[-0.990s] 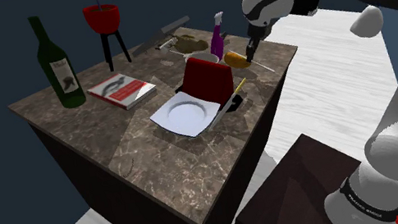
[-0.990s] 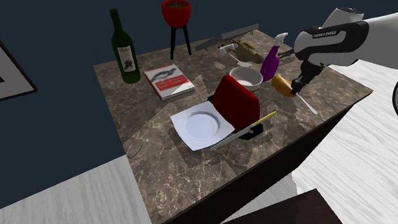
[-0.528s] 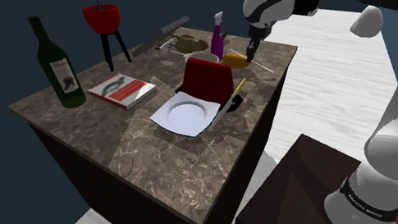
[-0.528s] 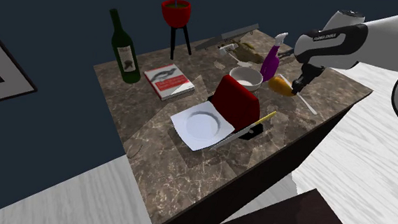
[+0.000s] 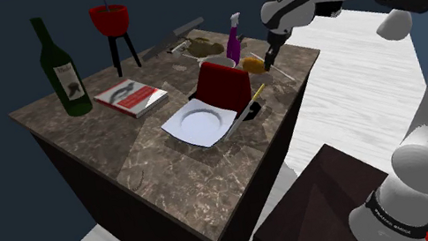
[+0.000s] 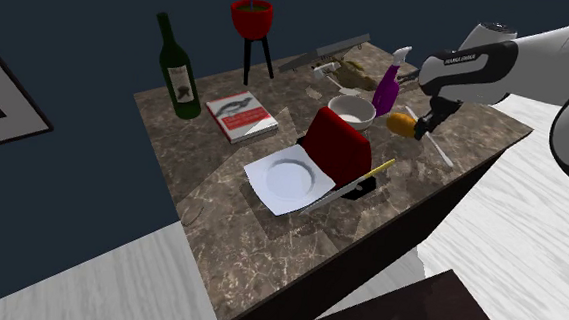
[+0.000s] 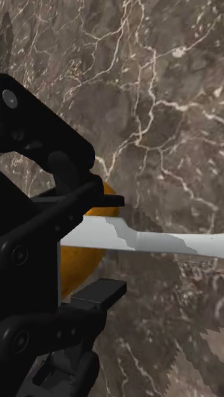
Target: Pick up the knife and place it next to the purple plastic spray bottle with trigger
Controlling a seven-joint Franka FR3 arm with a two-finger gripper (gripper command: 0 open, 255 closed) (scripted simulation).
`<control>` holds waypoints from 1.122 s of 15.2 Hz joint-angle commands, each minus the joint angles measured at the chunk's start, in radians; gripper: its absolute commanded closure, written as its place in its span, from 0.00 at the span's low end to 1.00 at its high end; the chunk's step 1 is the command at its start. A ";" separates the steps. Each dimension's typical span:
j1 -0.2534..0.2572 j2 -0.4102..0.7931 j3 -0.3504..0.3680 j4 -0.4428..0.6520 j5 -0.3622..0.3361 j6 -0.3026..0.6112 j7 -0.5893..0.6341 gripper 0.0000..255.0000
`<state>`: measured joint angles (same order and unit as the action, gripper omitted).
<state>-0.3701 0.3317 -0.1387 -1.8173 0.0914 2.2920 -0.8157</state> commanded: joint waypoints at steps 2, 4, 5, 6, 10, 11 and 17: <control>0.013 0.035 0.015 0.001 0.003 -0.019 0.004 0.00; 0.012 0.032 0.015 0.002 0.003 -0.024 0.002 0.00; 0.014 0.019 0.014 -0.035 0.003 0.001 0.002 0.00; 0.016 -0.001 0.012 -0.028 -0.001 -0.025 0.004 0.00; 0.018 -0.051 0.007 -0.002 -0.012 -0.100 0.011 0.00; 0.018 -0.051 0.007 -0.003 -0.012 -0.100 0.011 0.00; 0.018 -0.051 0.007 -0.002 -0.012 -0.100 0.011 0.00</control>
